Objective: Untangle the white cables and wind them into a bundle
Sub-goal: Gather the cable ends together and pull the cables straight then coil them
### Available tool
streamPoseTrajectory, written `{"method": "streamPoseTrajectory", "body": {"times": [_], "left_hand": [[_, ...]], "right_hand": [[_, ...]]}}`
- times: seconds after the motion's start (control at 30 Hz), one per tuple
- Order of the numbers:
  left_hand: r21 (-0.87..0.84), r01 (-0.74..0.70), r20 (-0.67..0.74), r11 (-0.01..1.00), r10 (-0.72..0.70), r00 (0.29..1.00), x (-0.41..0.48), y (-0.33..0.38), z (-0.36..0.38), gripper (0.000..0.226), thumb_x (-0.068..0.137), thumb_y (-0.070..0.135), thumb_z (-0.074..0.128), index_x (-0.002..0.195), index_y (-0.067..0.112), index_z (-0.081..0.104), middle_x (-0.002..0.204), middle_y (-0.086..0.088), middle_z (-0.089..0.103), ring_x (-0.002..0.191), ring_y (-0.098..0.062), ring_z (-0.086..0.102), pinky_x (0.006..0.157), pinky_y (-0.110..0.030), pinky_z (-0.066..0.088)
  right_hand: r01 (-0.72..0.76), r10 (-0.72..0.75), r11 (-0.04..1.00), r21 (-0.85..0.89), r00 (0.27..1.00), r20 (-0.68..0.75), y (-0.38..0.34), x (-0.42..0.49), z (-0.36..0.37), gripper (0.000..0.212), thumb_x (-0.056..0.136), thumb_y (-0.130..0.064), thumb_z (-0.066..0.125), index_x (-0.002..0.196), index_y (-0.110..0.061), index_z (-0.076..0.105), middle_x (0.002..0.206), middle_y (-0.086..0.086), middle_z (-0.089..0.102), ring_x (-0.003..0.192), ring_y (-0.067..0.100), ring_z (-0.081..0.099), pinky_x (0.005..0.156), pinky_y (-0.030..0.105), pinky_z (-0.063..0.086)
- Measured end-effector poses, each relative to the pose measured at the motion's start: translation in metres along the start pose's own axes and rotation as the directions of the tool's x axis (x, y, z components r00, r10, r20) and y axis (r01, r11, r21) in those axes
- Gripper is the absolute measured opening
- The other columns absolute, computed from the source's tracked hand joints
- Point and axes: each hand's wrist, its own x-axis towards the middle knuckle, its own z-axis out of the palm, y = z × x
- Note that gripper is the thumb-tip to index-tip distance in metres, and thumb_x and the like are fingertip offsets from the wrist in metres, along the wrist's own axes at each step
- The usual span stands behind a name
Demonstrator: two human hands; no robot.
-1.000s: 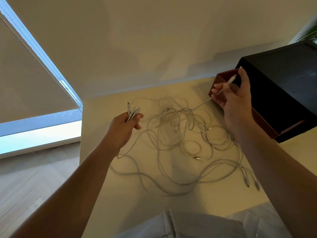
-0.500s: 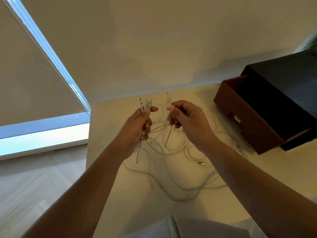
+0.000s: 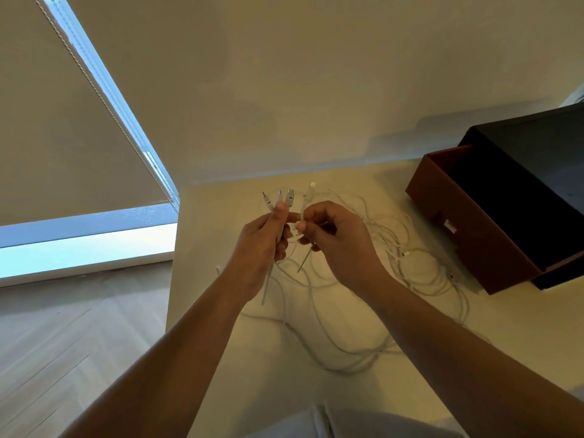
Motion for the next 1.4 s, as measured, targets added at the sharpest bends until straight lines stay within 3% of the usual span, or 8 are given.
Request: {"method": "streamPoseTrajectory", "body": {"times": [0.17,0.37,0.5,0.6,0.73,0.87,1.23,1.4], "left_hand": [[-0.004,0.008,0.025,1.000,-0.008,1.000,-0.007,0.004,0.006,0.018,0.095,0.028,0.057,0.087,0.015,0.067,0.053,0.011,0.052,0.048,-0.003,0.043,0.054,-0.021,0.033],[0.061,-0.067,-0.071,0.996,0.071,0.995,-0.002,0.004,-0.004,0.025,0.100,0.028,0.047,0.083,0.023,0.065,0.068,0.024,0.063,0.072,-0.004,0.051,0.071,-0.024,0.039],[-0.223,-0.117,-0.027,0.968,0.113,0.993,0.006,0.012,-0.016,0.031,0.104,0.021,0.035,0.078,0.013,0.052,0.057,0.006,0.057,0.059,-0.009,0.058,0.075,-0.028,0.053],[-0.259,-0.111,-0.026,0.959,0.108,0.994,0.005,0.019,-0.020,0.035,0.105,0.026,0.033,0.074,0.014,0.045,0.048,0.007,0.036,0.043,-0.008,0.037,0.059,-0.027,0.053],[-0.167,-0.151,-0.084,0.974,0.139,0.987,0.003,0.018,-0.021,0.037,0.105,0.027,0.035,0.071,0.016,0.044,0.049,0.009,0.028,0.044,-0.007,0.025,0.044,-0.020,0.030],[-0.122,-0.179,-0.109,0.976,0.166,0.980,0.004,0.018,-0.026,0.036,0.105,0.023,0.036,0.071,0.016,0.045,0.050,0.010,0.027,0.044,-0.006,0.021,0.043,-0.019,0.018],[-0.116,-0.206,-0.234,0.972,0.175,0.956,0.005,0.033,-0.053,0.036,0.104,0.028,0.040,0.070,0.018,0.047,0.047,0.011,0.027,0.040,-0.004,0.021,0.040,-0.018,0.016],[-0.074,-0.191,-0.232,0.979,0.170,0.958,0.005,0.028,-0.055,0.035,0.104,0.025,0.040,0.070,0.017,0.046,0.047,0.011,0.026,0.040,-0.004,0.021,0.039,-0.016,0.017]], "right_hand": [[0.044,-0.044,0.999,0.006,0.999,-0.013,0.002,-0.002,0.008,0.022,0.083,0.001,0.068,0.078,-0.009,0.049,0.076,0.017,0.062,0.067,0.027,0.063,0.062,0.026,0.054],[0.012,0.030,0.965,-0.261,0.988,0.153,0.014,-0.008,0.008,0.018,0.088,-0.017,0.067,0.092,-0.018,0.049,0.073,-0.004,0.063,0.071,0.014,0.062,0.066,0.027,0.050],[0.010,0.117,0.894,-0.449,0.960,0.255,0.037,-0.011,-0.001,0.015,0.097,-0.022,0.053,0.083,-0.017,0.057,0.079,0.002,0.065,0.078,0.018,0.059,0.070,0.029,0.044],[0.020,0.127,0.883,-0.468,0.951,0.281,0.050,-0.011,-0.008,0.019,0.097,-0.015,0.048,0.083,-0.009,0.060,0.078,0.000,0.061,0.075,0.014,0.055,0.068,0.026,0.042],[0.094,0.077,0.855,-0.510,0.950,0.304,0.060,-0.003,-0.016,0.018,0.096,-0.011,0.049,0.086,-0.001,0.061,0.079,-0.001,0.060,0.075,0.011,0.053,0.065,0.017,0.037],[0.151,0.048,0.805,-0.573,0.947,0.317,0.073,0.006,-0.029,0.015,0.094,-0.011,0.054,0.086,-0.002,0.063,0.083,0.003,0.062,0.079,0.011,0.051,0.069,0.014,0.036],[0.127,0.010,0.745,-0.654,0.980,0.201,0.101,0.022,-0.074,0.015,0.078,-0.001,0.073,0.081,-0.014,0.066,0.084,-0.007,0.057,0.077,-0.002,0.053,0.070,0.004,0.038],[0.152,-0.047,0.731,-0.665,0.984,0.172,0.105,0.032,-0.080,0.010,0.080,-0.004,0.071,0.084,-0.012,0.066,0.089,-0.004,0.057,0.084,0.011,0.056,0.074,0.015,0.041]]}}
